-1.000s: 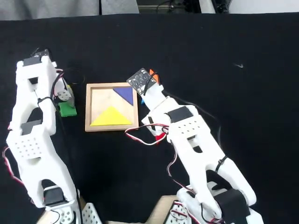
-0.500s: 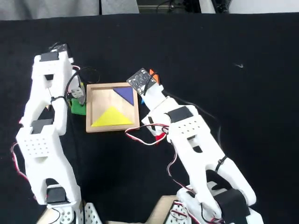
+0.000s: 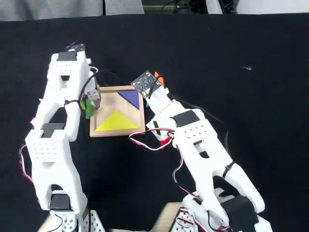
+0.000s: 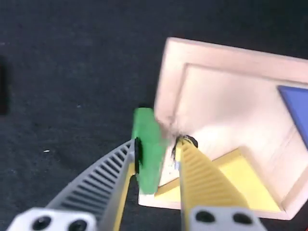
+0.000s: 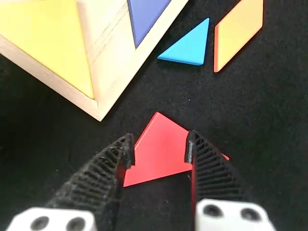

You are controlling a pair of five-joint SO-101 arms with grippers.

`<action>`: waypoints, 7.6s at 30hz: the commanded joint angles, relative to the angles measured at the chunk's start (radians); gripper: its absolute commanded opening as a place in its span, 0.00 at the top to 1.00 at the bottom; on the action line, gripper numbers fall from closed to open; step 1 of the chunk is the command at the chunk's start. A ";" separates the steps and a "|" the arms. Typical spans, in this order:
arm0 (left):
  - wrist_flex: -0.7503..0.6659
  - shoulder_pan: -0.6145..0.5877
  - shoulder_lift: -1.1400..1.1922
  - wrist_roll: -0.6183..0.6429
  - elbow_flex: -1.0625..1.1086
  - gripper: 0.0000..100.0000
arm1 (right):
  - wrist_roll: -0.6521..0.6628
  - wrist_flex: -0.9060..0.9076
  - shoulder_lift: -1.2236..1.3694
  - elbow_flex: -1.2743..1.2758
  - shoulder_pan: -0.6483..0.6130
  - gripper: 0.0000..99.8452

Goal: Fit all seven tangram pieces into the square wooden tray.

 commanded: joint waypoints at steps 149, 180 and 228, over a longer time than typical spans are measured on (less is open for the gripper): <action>-0.674 -0.535 -1.026 -0.199 1.377 0.76 | 0.694 0.114 0.278 0.058 -0.101 0.66; -0.671 -0.536 -1.026 -0.199 1.377 0.76 | 0.348 0.396 0.272 -0.509 -0.061 0.99; -0.675 -0.582 -1.026 -0.198 1.391 0.76 | -0.907 0.620 1.389 -1.948 -0.344 0.99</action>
